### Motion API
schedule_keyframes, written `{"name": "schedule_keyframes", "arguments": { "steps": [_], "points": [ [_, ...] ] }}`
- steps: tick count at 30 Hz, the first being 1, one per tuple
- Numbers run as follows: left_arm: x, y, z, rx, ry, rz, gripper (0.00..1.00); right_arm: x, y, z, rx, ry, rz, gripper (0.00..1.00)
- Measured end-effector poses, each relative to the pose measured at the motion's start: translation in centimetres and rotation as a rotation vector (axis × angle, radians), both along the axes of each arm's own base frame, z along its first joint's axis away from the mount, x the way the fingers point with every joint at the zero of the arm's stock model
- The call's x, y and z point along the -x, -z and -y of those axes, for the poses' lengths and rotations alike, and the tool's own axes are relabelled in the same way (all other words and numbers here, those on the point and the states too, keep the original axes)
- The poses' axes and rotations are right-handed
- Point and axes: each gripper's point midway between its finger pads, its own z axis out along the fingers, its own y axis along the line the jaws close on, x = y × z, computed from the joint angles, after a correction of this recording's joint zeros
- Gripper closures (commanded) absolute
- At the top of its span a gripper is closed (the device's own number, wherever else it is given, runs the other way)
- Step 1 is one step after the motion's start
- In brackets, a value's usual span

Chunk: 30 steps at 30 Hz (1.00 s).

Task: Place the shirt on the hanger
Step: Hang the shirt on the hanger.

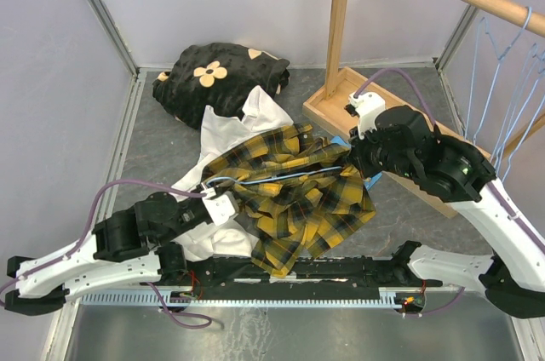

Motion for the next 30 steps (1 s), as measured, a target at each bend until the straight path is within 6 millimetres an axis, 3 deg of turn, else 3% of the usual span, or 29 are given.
{"name": "schedule_keyframes", "arguments": {
  "steps": [7, 14, 22, 26, 30],
  "points": [
    [-1.3, -0.2, -0.5, -0.015, -0.084, 0.023, 0.97, 0.9, -0.9, -0.6, 0.004, -0.082, -0.022, 1.00],
    [-3.5, -0.2, -1.0, -0.102, -0.220, 0.052, 0.97, 1.9, -1.5, -3.3, -0.103, -0.173, -0.077, 1.00],
    [-4.8, -0.5, 0.9, -0.172, -0.235, 0.076, 0.97, 3.2, -2.0, -10.5, -0.124, -0.295, -0.065, 1.00],
    [-5.5, -3.3, 2.1, -0.183, -0.222, 0.132, 0.97, 2.2, -6.3, -13.1, -0.201, -0.303, 0.026, 1.00],
    [-6.1, -9.3, 3.3, -0.135, -0.211, 0.221, 0.97, 0.7, -14.7, -13.2, -0.325, -0.273, 0.202, 1.00]
  ]
}}
